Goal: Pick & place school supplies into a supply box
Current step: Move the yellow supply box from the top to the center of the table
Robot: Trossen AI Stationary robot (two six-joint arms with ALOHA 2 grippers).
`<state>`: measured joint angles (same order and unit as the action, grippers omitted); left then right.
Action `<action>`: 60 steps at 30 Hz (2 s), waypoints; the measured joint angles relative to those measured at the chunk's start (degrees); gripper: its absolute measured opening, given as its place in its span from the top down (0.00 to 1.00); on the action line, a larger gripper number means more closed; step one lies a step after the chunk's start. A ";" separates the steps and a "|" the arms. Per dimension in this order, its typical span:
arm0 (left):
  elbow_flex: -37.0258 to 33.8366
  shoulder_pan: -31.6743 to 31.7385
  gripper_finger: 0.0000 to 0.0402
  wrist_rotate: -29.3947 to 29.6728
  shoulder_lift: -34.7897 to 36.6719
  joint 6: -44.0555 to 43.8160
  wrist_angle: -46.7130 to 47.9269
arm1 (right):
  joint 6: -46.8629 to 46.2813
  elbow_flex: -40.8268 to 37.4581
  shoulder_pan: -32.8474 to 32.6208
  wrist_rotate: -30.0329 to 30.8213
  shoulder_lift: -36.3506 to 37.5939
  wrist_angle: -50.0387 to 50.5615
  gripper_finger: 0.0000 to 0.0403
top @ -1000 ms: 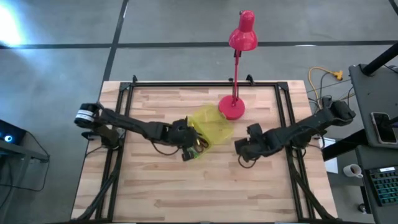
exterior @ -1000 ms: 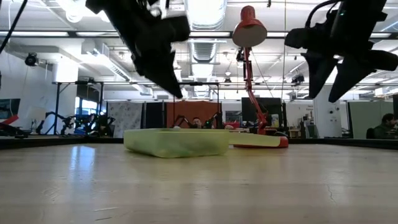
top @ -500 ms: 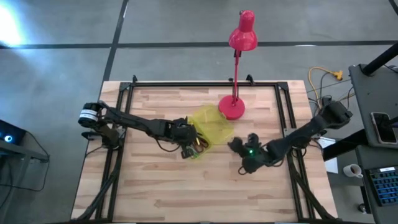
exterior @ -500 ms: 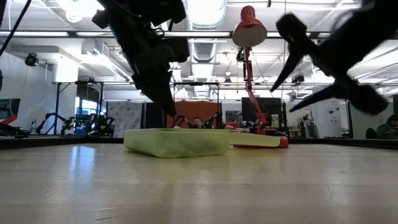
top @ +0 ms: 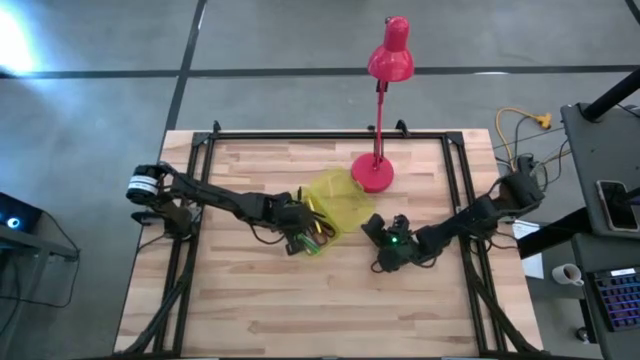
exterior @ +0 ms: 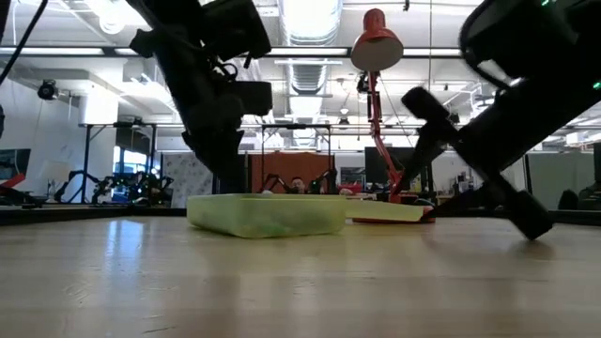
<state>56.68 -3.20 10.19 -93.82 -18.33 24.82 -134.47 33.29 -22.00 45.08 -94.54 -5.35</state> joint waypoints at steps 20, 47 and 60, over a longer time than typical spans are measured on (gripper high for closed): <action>-1.74 -0.02 1.00 -1.31 -0.07 -0.74 -0.19 | -0.17 -0.45 10.61 -1.56 -1.16 -1.28 0.50; -1.72 -0.02 1.00 -1.31 -0.11 -0.68 -2.56 | 29.08 -0.20 15.85 -8.68 -0.48 -6.69 0.86; 2.30 -0.02 1.00 -1.26 0.63 -0.65 -2.39 | 60.03 5.81 15.70 -7.33 3.09 -1.83 0.93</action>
<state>58.98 -3.22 8.93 -93.19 -18.98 22.43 -74.44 39.10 -6.31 37.75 -91.45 -7.18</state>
